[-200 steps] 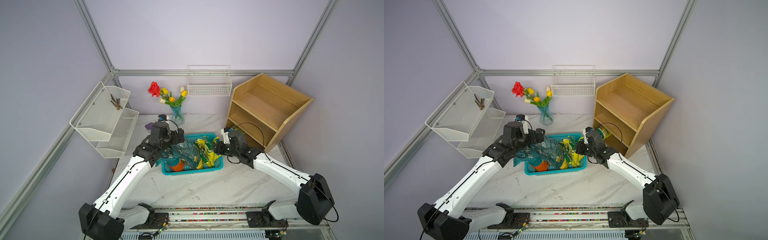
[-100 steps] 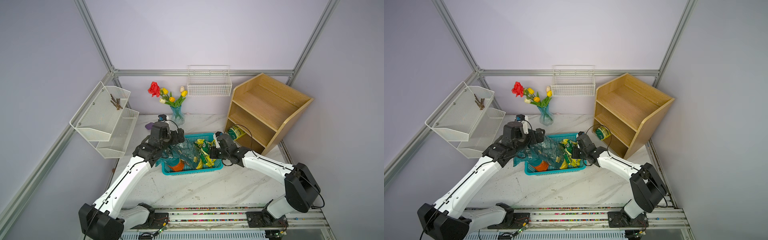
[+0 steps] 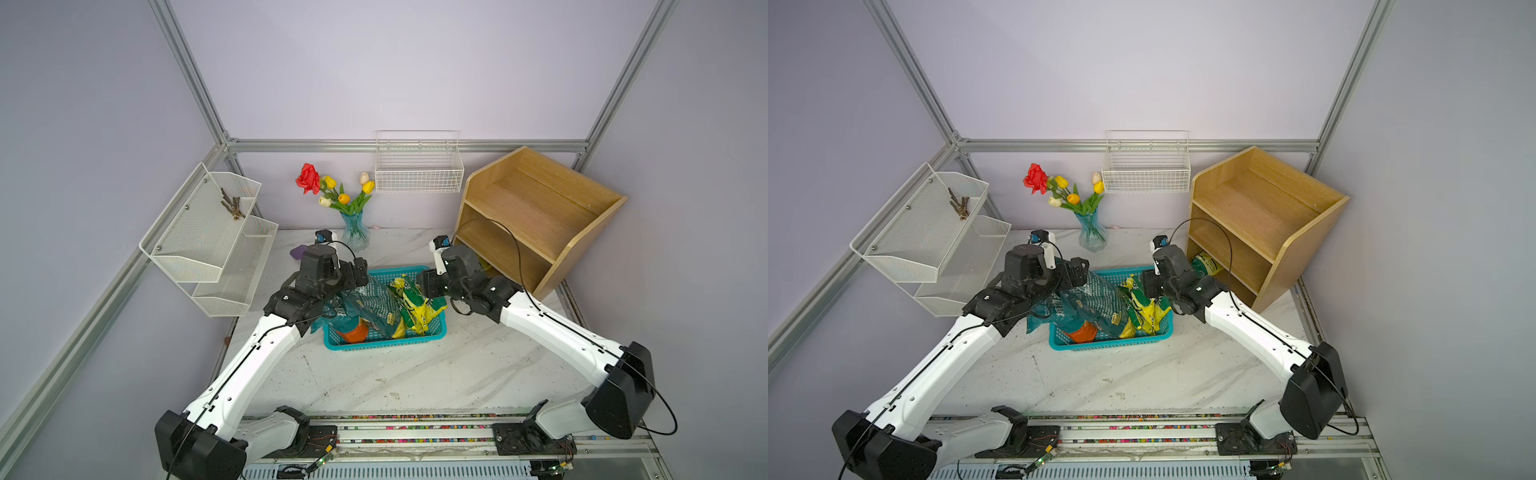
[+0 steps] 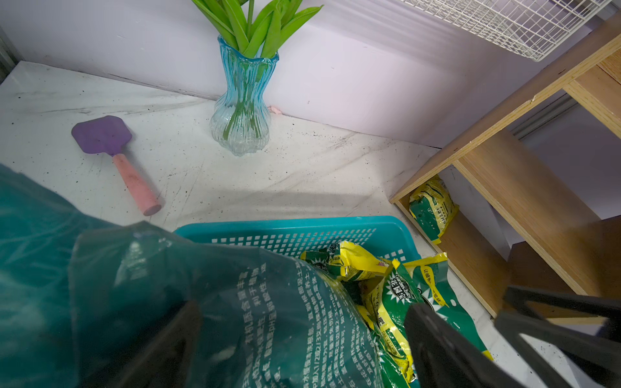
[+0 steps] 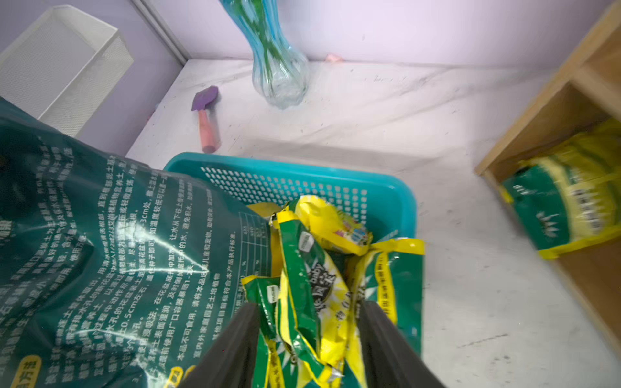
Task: Take down the fertilizer bag from the shelf
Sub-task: Place the fertilizer bag in the storage box, then pick up the fertilizer bag from the shelf.
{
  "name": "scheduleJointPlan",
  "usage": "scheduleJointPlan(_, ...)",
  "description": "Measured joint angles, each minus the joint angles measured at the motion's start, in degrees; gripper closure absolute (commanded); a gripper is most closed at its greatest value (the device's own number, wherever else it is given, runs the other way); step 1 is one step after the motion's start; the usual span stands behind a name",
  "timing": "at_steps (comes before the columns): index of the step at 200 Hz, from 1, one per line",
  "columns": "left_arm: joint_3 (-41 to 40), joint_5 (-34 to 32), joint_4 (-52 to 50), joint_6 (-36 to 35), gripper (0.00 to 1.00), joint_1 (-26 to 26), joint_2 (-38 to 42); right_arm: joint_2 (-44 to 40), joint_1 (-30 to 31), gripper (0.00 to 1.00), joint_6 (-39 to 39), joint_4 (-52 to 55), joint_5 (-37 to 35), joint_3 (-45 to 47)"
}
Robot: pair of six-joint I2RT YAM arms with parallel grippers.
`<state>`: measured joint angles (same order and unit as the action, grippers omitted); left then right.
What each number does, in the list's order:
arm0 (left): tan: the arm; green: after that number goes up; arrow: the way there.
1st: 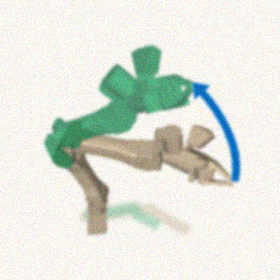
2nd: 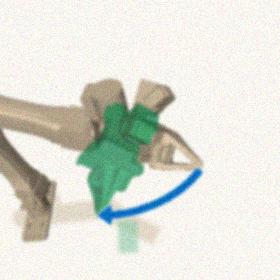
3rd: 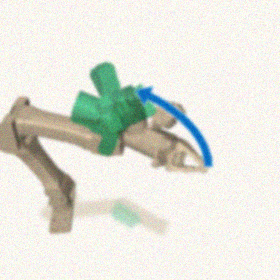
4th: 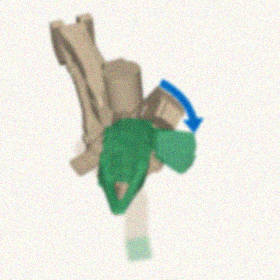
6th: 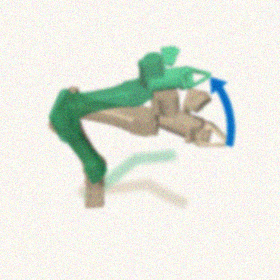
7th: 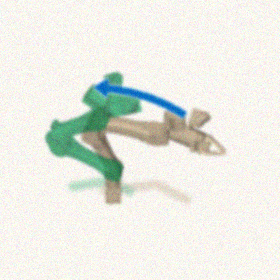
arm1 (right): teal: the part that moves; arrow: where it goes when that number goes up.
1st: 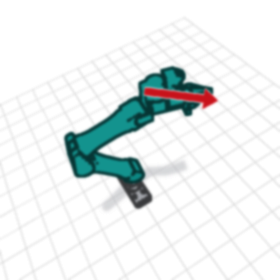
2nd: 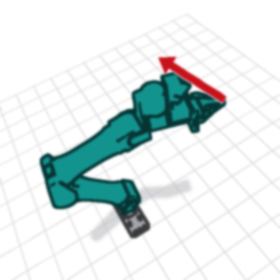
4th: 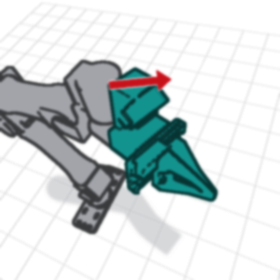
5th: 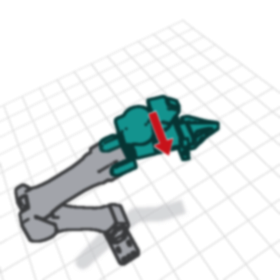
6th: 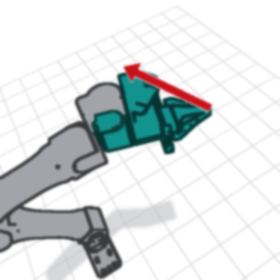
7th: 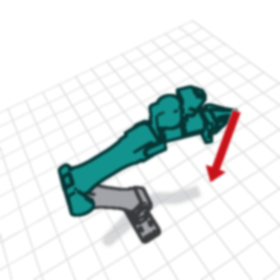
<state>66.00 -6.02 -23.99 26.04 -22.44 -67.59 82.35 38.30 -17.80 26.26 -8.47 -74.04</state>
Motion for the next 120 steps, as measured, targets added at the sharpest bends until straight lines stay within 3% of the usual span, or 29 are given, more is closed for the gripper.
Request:
scheduleJointPlan(29, 0.00, 0.00, 0.00, 0.00, 0.00, -0.02, 0.00, -1.44, -1.36, 0.44, 5.27, 3.02, -7.21, 0.44)
scheduleJointPlan(62, 0.00, 0.02, 0.00, 0.00, 0.00, -0.02, 0.00, -0.11, -5.88, 0.46, 8.90, 5.84, -10.62, 3.87)
scheduleJointPlan(120, 0.00, 0.02, -0.02, -0.02, 0.00, -0.02, 0.00, 12.98, -8.41, 0.43, 13.68, 8.11, -16.15, 4.92)
